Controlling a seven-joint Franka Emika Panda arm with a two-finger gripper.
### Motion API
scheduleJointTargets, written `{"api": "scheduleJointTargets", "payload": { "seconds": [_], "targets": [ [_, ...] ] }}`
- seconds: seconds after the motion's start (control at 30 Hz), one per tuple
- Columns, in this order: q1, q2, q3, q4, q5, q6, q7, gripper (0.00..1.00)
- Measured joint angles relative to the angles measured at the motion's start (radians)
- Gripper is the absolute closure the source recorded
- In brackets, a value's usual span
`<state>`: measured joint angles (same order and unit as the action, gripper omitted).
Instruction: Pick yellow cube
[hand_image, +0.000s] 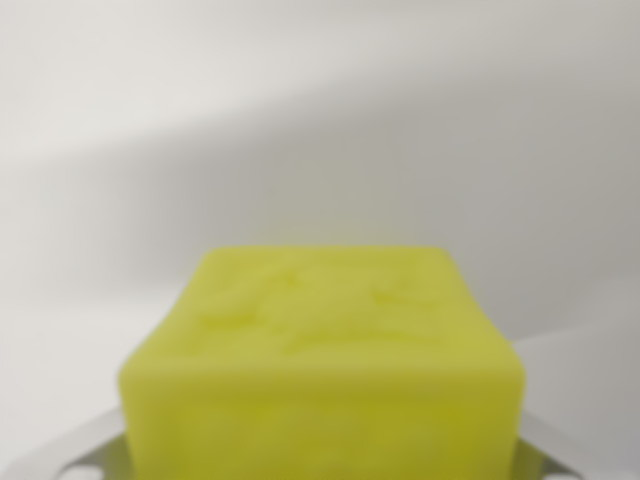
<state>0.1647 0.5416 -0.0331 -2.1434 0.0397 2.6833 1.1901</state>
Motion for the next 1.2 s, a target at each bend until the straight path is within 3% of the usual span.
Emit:
{"api": "scheduleJointTargets", "payload": {
  "seconds": [1.2],
  "targets": [
    [-0.002, -0.139, 0.0, -0.023, -0.015, -0.115, 0.01, 1.0]
  ]
}}
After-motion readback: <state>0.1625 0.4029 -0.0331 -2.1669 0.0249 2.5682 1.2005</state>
